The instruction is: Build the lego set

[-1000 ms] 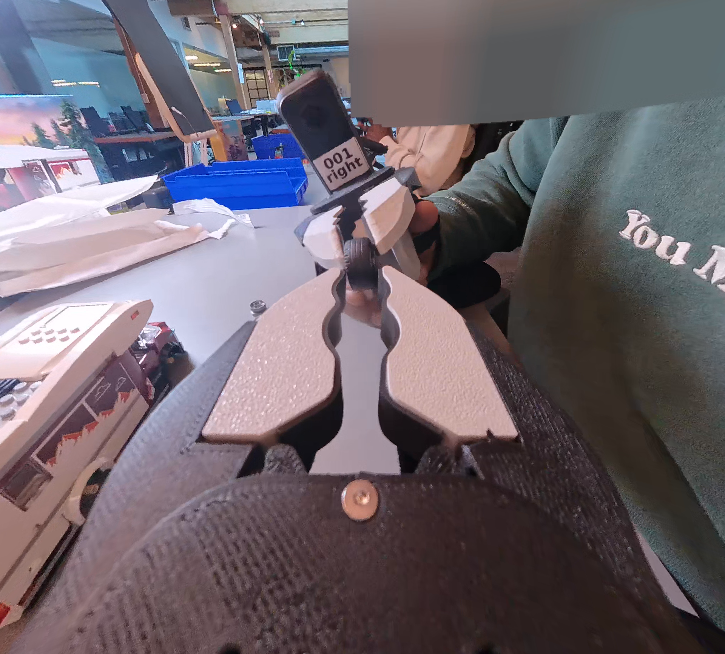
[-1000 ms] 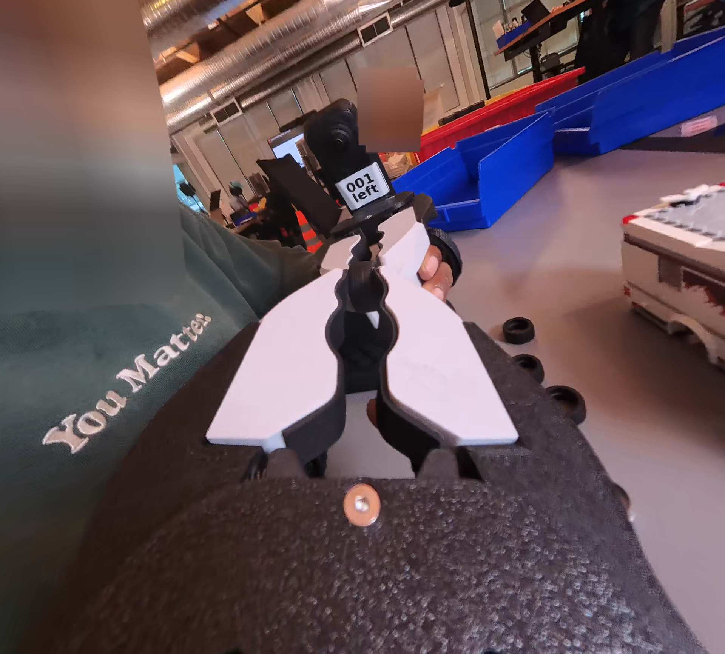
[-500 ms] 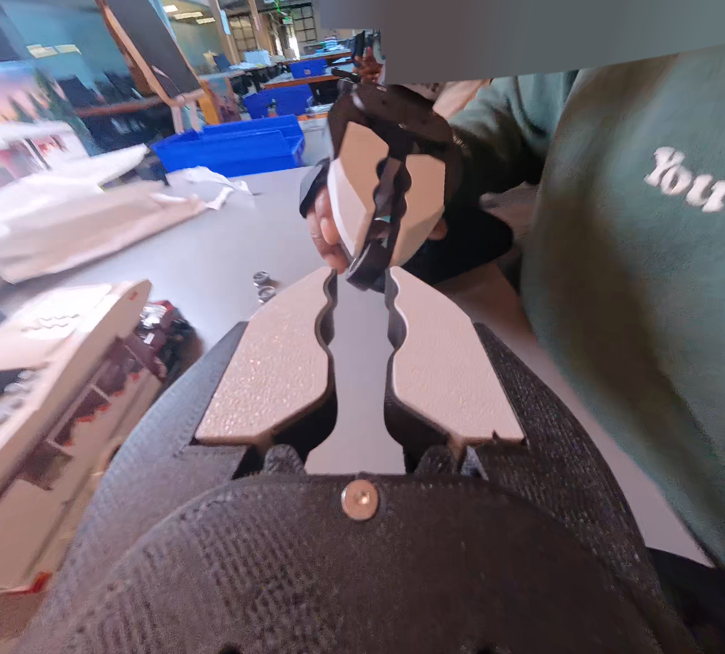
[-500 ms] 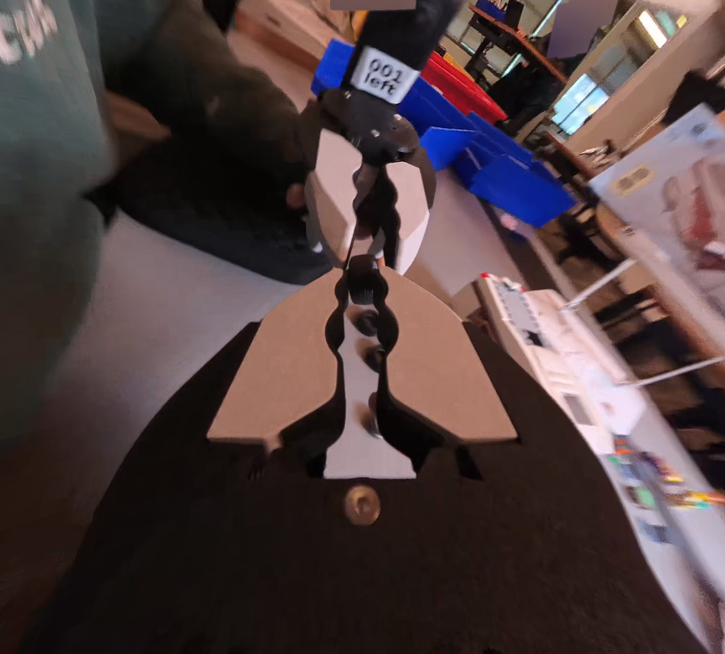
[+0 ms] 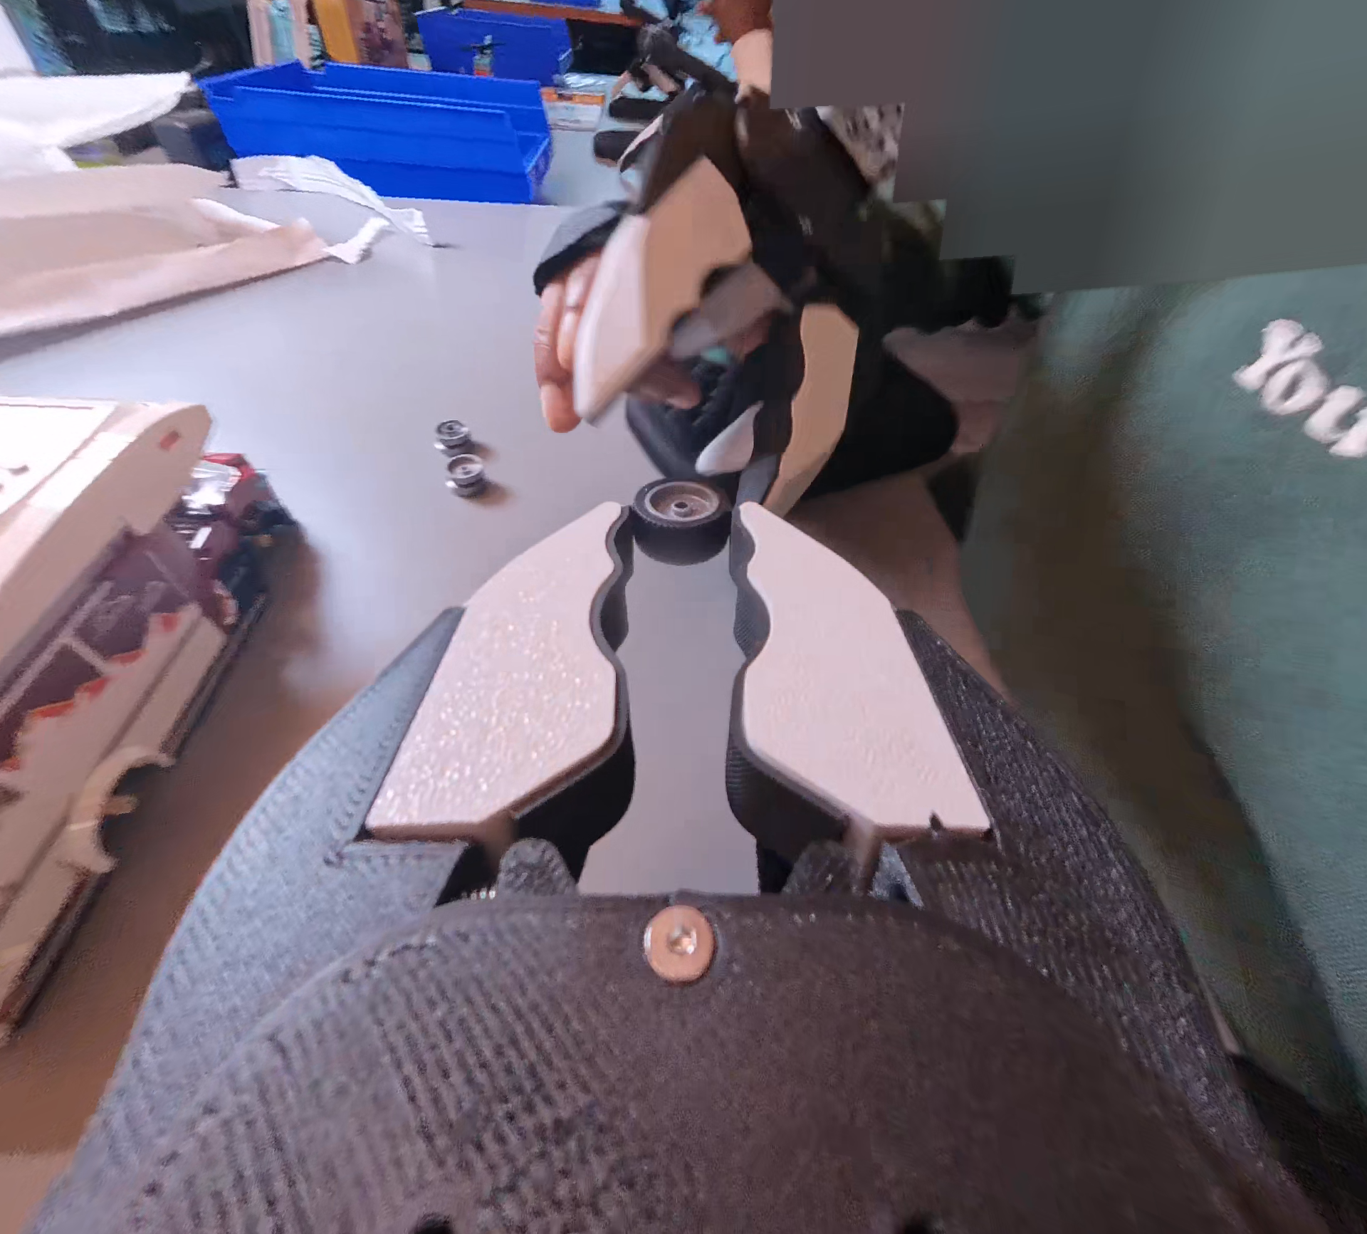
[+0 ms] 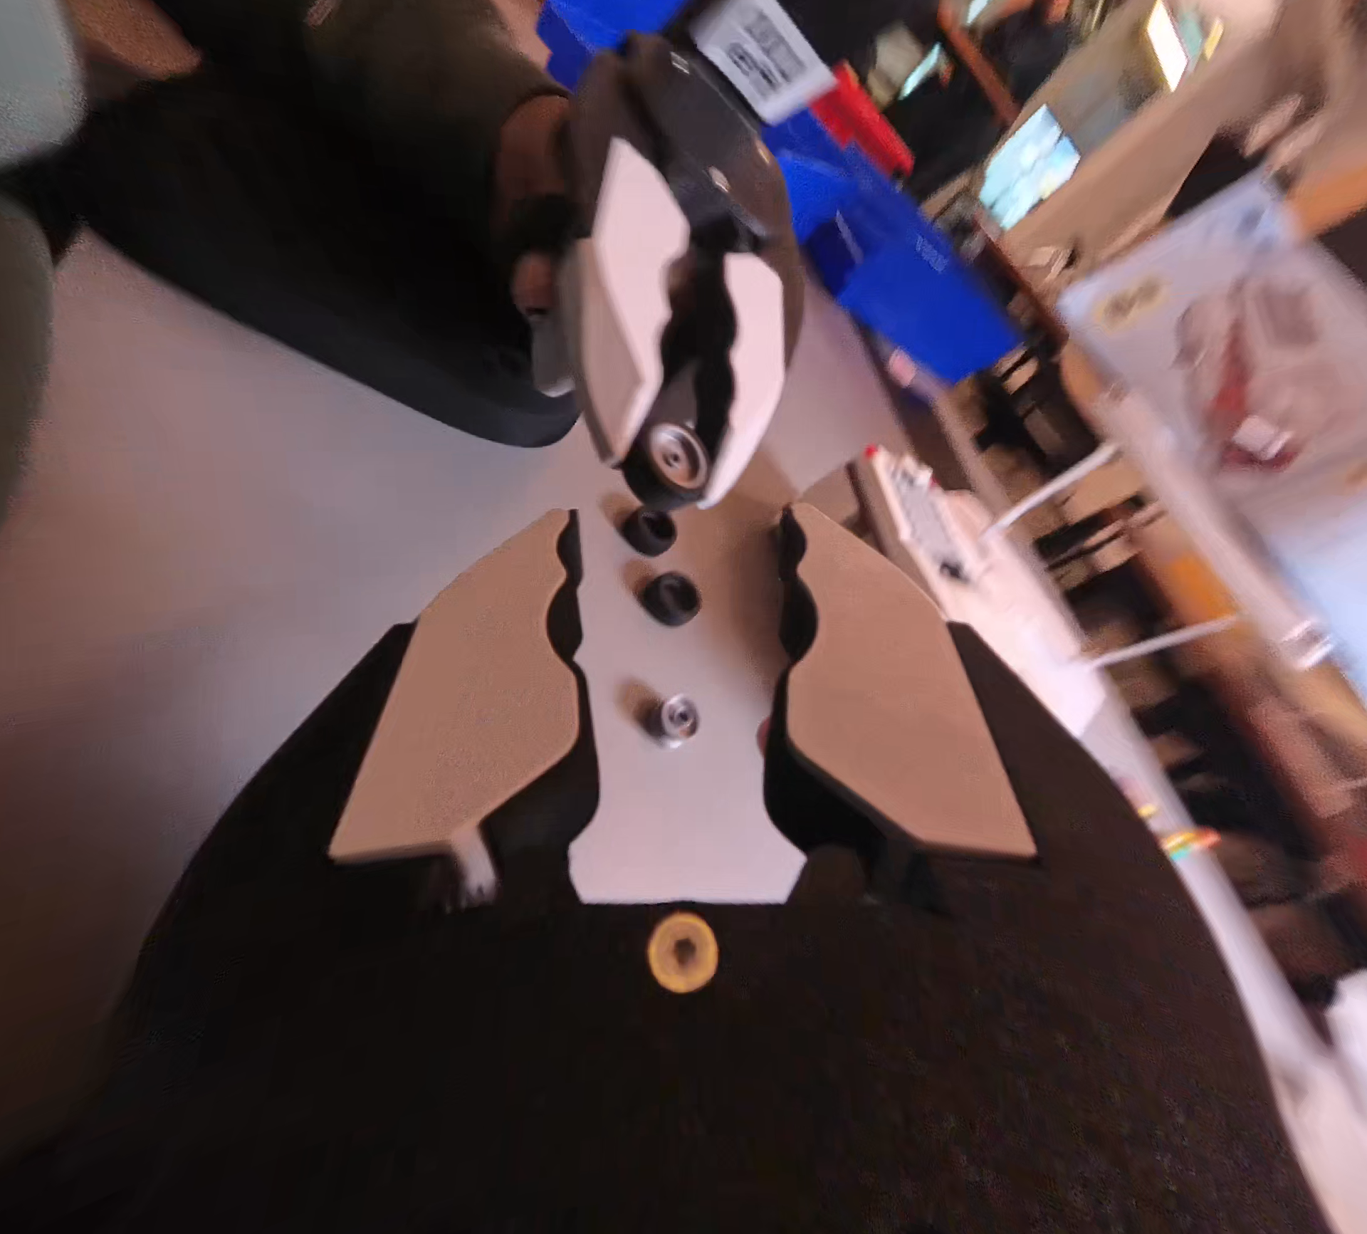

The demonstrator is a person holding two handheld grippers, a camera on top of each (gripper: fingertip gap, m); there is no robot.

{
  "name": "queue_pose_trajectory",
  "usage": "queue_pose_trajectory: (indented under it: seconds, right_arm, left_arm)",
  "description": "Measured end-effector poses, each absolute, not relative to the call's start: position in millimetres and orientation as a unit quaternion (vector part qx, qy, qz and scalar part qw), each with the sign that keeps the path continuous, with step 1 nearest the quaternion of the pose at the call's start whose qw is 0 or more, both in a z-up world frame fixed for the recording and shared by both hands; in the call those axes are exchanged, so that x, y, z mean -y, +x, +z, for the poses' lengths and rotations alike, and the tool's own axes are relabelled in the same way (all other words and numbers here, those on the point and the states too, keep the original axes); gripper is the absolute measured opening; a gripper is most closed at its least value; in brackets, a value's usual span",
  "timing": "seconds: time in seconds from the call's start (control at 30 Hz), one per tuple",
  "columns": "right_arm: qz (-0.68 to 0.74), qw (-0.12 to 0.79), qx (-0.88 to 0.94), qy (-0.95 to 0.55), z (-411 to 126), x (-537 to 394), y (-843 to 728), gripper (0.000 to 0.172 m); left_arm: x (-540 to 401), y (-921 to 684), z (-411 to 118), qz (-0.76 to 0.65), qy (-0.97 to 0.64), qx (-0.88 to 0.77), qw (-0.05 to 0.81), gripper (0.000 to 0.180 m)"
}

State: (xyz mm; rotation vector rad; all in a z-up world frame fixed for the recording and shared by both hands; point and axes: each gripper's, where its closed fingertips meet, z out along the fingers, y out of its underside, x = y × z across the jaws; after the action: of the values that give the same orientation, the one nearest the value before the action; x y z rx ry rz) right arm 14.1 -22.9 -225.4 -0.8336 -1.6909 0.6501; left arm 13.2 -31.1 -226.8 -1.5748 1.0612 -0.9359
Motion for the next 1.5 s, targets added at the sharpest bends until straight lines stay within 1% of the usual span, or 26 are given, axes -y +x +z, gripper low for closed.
queue_pose_trajectory:
  seconds: [0.07,0.17,0.23,0.3,0.37,0.43,0.47,0.53,0.57,0.63,0.67,0.7,0.73,0.8,0.87,0.93,0.97,1.0,1.03,1.07,1.2,1.27,1.37,1.5]
  right_arm:
    - [0.324,0.493,0.689,-0.421,-229,14,19,0.056]
    - [0.354,0.438,0.678,-0.471,-238,10,24,0.051]
    - [0.347,0.407,0.681,-0.5,-249,5,27,0.05]
    - [0.35,0.375,0.679,-0.526,-256,1,29,0.041]
    - [0.351,0.36,0.673,-0.542,-259,-4,31,0.028]
    - [0.344,0.36,0.675,-0.545,-261,-11,35,0.0]
    - [0.34,0.365,0.675,-0.544,-261,-15,36,0.0]
    - [0.333,0.361,0.674,-0.552,-263,-22,41,0.0]
    - [0.329,0.361,0.672,-0.557,-265,-25,42,0.0]
    - [0.314,0.352,0.669,-0.575,-271,-31,45,0.0]
    - [0.306,0.351,0.667,-0.582,-273,-34,45,0.006]
    - [0.312,0.345,0.669,-0.579,-273,-32,45,0.009]
    - [0.323,0.338,0.67,-0.578,-273,-30,44,0.008]
    - [0.34,0.327,0.675,-0.567,-270,-27,41,0.0]
    - [0.346,0.31,0.689,-0.556,-270,-25,37,0.0]
    - [0.333,0.322,0.697,-0.547,-269,-30,32,0.0]
    - [0.321,0.317,0.704,-0.549,-272,-32,30,0.001]
    - [0.308,0.299,0.712,-0.555,-277,-33,30,0.016]
    - [0.298,0.273,0.721,-0.563,-283,-32,31,0.025]
    - [0.291,0.253,0.73,-0.564,-287,-31,31,0.028]
    - [0.265,0.216,0.752,-0.563,-292,-31,23,0.028]
    - [0.248,0.189,0.762,-0.567,-296,-31,20,0.028]
    - [0.221,0.16,0.776,-0.569,-302,-31,19,0.029]
    - [0.212,0.161,0.771,-0.578,-307,-34,16,0.027]
  left_arm:
    - [29,13,-235,-0.343,-0.65,-0.462,0.496,0.025]
    - [26,15,-248,-0.291,-0.66,-0.493,0.486,0.025]
    - [20,13,-266,-0.247,-0.683,-0.517,0.452,0.025]
    - [15,6,-288,-0.204,-0.719,-0.533,0.396,0.025]
    - [15,1,-306,-0.196,-0.746,-0.537,0.342,0.025]
    - [17,0,-309,-0.204,-0.755,-0.536,0.317,0.025]
    - [19,-2,-310,-0.206,-0.76,-0.537,0.304,0.026]
    - [24,-4,-308,-0.22,-0.762,-0.534,0.293,0.037]
    - [26,-6,-305,-0.233,-0.761,-0.529,0.294,0.039]
    - [26,-11,-293,-0.264,-0.76,-0.508,0.309,0.04]
    - [22,-17,-288,-0.266,-0.763,-0.496,0.318,0.04]
    - [15,-26,-285,-0.257,-0.768,-0.486,0.33,0.041]
    - [7,-34,-283,-0.245,-0.774,-0.475,0.339,0.041]
    - [-5,-48,-286,-0.218,-0.789,-0.465,0.337,0.042]
    - [-14,-57,-294,-0.186,-0.797,-0.474,0.325,0.044]
    - [-16,-56,-300,-0.184,-0.8,-0.482,0.305,0.044]
    - [-17,-55,-302,-0.183,-0.801,-0.485,0.3,0.044]
    - [-19,-52,-302,-0.182,-0.799,-0.49,0.299,0.043]
    - [-20,-49,-302,-0.182,-0.796,-0.494,0.299,0.041]
    - [-22,-46,-302,-0.182,-0.794,-0.498,0.297,0.04]
    - [-27,-35,-308,-0.17,-0.786,-0.527,0.276,0.035]
    - [-27,-31,-310,-0.168,-0.779,-0.543,0.265,0.025]
    - [-29,-24,-308,-0.162,-0.768,-0.556,0.273,0.024]
    - [-25,-17,-310,-0.173,-0.759,-0.564,0.277,0.024]
